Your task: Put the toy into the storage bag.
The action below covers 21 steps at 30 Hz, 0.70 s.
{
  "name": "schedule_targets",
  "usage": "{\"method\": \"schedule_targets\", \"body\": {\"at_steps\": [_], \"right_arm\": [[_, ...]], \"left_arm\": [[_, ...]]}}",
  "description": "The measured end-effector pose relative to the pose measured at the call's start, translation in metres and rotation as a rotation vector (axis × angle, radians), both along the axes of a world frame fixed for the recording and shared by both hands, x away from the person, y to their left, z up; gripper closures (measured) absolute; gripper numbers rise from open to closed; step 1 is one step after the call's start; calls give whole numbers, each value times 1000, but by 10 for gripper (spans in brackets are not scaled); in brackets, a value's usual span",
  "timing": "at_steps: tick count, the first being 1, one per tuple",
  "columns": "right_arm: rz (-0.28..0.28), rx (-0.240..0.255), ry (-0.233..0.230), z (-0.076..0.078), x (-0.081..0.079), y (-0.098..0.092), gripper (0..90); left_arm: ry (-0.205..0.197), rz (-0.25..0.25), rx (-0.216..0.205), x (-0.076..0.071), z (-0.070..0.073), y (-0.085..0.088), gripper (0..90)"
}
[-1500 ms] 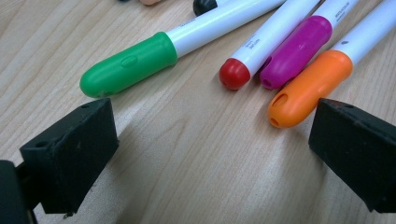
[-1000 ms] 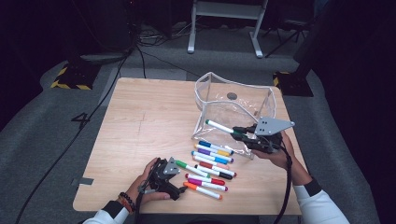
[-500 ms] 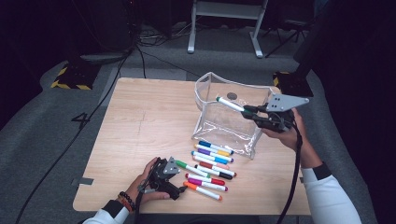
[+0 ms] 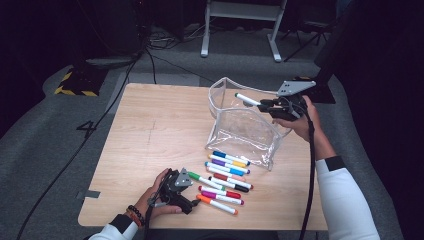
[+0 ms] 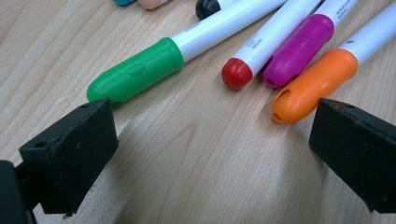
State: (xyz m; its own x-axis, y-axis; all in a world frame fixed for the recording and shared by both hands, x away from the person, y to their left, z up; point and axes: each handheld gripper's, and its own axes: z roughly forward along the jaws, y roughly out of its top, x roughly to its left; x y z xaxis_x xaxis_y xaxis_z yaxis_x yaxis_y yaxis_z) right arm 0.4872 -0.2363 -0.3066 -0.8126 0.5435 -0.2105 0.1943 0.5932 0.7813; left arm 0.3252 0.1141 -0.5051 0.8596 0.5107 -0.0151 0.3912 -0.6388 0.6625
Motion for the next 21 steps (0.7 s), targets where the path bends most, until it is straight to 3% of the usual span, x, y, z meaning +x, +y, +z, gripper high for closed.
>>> {"method": "schedule_targets", "body": {"at_steps": [6, 7, 10, 14, 18, 21], "right_arm": [[-38, -58, 72, -9, 15, 3, 747], [-37, -86, 108, -10, 17, 4, 746], [-36, -130, 131, -11, 18, 6, 746], [-5, -215, 208, -18, 16, 12, 746], [43, -238, 288, -19, 13, 16, 745], [67, -260, 324, -20, 10, 20, 742]], "left_arm": [[1, 2, -2, 0, 0, 0, 13], [0, 0, 0, 0, 0, 0, 13], [0, -1, -1, 0, 0, 0, 13], [0, -1, 0, 0, 0, 0, 13], [0, -1, -2, 0, 0, 0, 13], [0, -1, -2, 0, 0, 0, 13]]}}
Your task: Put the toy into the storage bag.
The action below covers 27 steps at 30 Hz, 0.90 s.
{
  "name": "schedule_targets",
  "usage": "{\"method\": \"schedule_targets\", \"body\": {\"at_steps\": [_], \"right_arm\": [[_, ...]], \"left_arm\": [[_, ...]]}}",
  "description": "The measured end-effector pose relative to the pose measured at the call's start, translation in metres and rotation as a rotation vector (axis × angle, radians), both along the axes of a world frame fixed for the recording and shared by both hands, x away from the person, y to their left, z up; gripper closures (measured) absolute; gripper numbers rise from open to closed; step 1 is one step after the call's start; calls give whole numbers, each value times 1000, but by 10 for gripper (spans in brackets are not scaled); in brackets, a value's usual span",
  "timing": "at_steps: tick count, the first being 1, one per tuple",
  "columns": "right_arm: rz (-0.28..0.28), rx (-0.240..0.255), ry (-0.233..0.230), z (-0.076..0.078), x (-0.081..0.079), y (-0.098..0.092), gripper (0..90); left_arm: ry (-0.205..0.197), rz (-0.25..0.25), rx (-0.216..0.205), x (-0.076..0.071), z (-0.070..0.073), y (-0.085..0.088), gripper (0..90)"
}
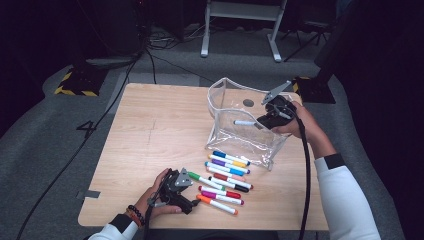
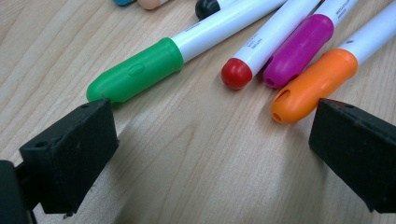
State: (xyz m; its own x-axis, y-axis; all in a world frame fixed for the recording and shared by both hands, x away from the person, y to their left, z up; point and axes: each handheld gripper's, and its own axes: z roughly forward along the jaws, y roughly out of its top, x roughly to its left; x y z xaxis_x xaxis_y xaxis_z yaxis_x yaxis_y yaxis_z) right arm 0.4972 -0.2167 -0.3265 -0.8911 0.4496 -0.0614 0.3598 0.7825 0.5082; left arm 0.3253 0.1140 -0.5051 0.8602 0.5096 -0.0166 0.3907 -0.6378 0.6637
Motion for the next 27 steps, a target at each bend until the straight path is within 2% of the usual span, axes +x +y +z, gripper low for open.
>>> {"method": "schedule_targets", "body": {"at_steps": [3, 4, 8, 9, 12, 15, 18, 19, 21, 23, 25, 26, 27], "right_arm": [[-3, -3, -1, 0, 0, 0, 712], [-9, -2, -12, 0, 0, 0, 674], [-31, 9, -50, 1, -1, -3, 634], [-45, 30, -67, 3, 0, -5, 607], [-70, 50, -90, 5, -1, -8, 578], [-100, 118, -132, 9, -7, -18, 539], [-107, 187, -174, 16, -16, -28, 527], [-127, 213, -212, 22, -23, -37, 511], [-134, 229, -229, 25, -27, -41, 511], [-126, 276, -241, 28, -36, -49, 515], [-117, 291, -271, 30, -47, -54, 522], [-105, 322, -288, 30, -60, -59, 525], [-105, 322, -288, 30, -60, -59, 525]], "left_arm": [[0, 0, 1, 0, 0, 0, 14], [0, 0, 0, 0, 0, 0, 13], [-1, -3, 0, 0, 0, 1, 13], [-1, -4, 0, 0, 0, 1, 14], [-2, -4, -1, 0, 0, 1, 14], [-2, -3, -2, 0, 0, 1, 14], [-2, -3, -2, 0, 0, 1, 14], [-2, -2, -2, 0, 0, 1, 14], [-2, -1, -2, 0, 0, 1, 14], [-2, -1, -2, 0, 0, 1, 14], [-2, -2, -1, 0, 0, 1, 14], [-2, -2, -1, 0, 0, 1, 14], [-2, -1, -1, 0, 0, 1, 14]]}}
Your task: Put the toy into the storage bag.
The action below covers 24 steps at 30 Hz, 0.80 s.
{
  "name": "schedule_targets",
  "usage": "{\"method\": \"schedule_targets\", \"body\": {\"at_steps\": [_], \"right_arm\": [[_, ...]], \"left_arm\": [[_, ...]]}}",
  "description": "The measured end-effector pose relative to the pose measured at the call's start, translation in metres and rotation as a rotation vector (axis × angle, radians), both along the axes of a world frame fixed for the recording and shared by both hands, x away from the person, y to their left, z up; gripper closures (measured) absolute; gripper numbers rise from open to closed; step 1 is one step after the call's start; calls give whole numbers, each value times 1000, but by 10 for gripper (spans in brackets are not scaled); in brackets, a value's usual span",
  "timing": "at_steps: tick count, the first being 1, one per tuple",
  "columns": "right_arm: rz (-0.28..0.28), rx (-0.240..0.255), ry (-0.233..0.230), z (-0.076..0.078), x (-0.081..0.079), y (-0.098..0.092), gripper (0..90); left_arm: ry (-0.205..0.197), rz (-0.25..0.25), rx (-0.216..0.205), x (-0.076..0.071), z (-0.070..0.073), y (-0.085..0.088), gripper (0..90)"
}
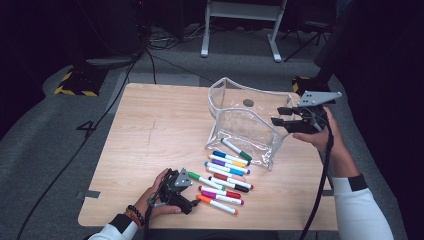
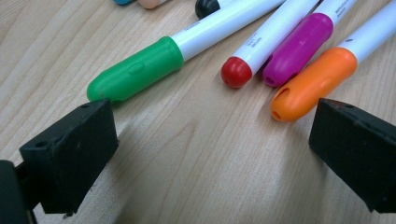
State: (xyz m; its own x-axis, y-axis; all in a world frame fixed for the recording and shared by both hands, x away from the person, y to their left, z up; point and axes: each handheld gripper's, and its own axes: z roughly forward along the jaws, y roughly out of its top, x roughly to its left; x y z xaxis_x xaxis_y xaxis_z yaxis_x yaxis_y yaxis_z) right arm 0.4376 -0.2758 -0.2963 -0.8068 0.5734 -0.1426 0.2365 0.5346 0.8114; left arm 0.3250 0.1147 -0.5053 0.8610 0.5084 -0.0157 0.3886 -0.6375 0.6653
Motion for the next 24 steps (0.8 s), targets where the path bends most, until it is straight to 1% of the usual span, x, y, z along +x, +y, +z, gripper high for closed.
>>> {"method": "schedule_targets", "body": {"at_steps": [1, 3, 4, 5, 6, 9, 11, 12, 13, 15, 17, 18, 21, 22, 23, 24], "right_arm": [[0, 10, -11, 0, -6, -2, 531], [18, 34, -25, -2, -19, -6, 536], [25, 35, -37, -4, -28, -7, 538], [32, 40, -43, -5, -33, -7, 541], [50, 50, -45, -9, -40, -8, 543], [72, 32, -49, -19, -55, -6, 545], [85, 44, -41, -27, -63, -5, 547], [99, 50, -40, -35, -71, -4, 547], [99, 50, -40, -35, -71, -4, 547], [114, 66, -29, -43, -77, -4, 549], [127, 69, -32, -52, -84, -2, 557], [132, 75, -25, -57, -87, -1, 567], [159, 58, -8, -74, -94, 5, 578], [166, 63, 14, -81, -95, 7, 584], [172, 57, 29, -89, -96, 10, 589], [186, 41, 38, -99, -97, 13, 596]], "left_arm": [[0, 0, 0, 0, 0, 0, 13], [0, 1, -2, 0, 0, 0, 14], [1, 0, -1, 0, 0, 0, 14], [1, 1, 0, 0, 0, 1, 14], [1, 1, 1, 0, 0, 1, 13], [2, 2, 0, 0, 0, 1, 13], [2, 3, -1, 0, 0, 1, 14], [2, 4, -1, 0, 0, 1, 13], [1, 3, 1, 0, 0, 1, 13], [1, 3, 1, 0, 0, 2, 13], [1, 6, 0, 0, 0, 4, 13], [1, 8, -2, 0, 0, 4, 13], [1, 10, 1, 0, 0, 6, 14], [1, 11, 1, 0, 0, 6, 14], [1, 11, 1, 0, 0, 6, 13], [1, 12, 1, 0, 0, 6, 14]]}}
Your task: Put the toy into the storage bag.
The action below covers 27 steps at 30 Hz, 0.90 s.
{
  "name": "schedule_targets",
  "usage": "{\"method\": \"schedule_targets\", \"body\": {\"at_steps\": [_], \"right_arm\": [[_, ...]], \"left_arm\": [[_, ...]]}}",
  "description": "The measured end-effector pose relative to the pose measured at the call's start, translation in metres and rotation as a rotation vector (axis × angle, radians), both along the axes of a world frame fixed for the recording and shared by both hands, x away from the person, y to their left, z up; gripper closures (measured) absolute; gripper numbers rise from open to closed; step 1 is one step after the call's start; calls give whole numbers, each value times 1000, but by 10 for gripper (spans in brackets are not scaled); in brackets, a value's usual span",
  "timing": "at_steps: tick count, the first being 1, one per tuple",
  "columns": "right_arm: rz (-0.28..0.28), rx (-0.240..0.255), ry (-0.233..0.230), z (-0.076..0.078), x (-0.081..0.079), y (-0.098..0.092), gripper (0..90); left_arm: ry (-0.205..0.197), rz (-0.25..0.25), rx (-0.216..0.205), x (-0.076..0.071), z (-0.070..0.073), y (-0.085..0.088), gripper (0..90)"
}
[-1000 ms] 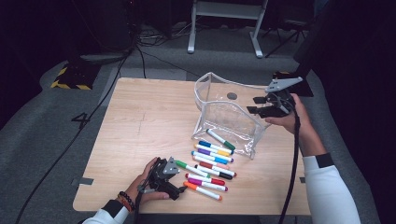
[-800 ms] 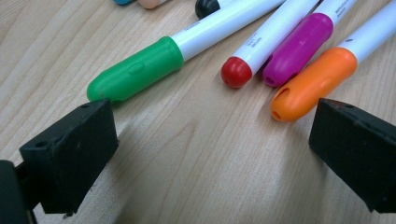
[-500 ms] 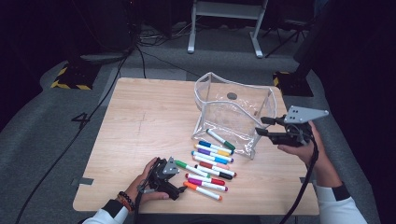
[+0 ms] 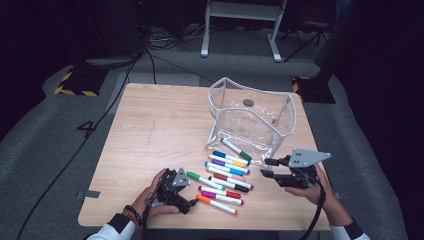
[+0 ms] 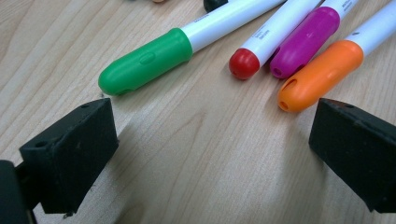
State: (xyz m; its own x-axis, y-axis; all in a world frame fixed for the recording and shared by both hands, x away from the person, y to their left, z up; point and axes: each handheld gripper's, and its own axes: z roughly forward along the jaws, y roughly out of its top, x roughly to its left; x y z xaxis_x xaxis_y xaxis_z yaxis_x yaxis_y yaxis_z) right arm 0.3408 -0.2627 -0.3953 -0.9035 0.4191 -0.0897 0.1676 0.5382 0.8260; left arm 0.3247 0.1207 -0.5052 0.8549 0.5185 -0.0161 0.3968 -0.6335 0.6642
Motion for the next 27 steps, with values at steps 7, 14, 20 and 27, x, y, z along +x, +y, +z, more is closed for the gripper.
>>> {"method": "schedule_targets", "body": {"at_steps": [7, 14, 20, 27], "right_arm": [[61, -77, 80, -46, 3, 23, 657], [118, -111, 112, -69, 3, 42, 696], [150, -137, 117, -78, 2, 51, 710], [137, -165, 129, -85, 7, 56, 709]], "left_arm": [[0, 1, 1, 0, 0, 0, 13], [-2, 6, 2, -1, 0, -1, 14], [0, -11, 0, -5, 0, -5, 14], [1, -16, -2, -5, 0, -6, 13]]}}
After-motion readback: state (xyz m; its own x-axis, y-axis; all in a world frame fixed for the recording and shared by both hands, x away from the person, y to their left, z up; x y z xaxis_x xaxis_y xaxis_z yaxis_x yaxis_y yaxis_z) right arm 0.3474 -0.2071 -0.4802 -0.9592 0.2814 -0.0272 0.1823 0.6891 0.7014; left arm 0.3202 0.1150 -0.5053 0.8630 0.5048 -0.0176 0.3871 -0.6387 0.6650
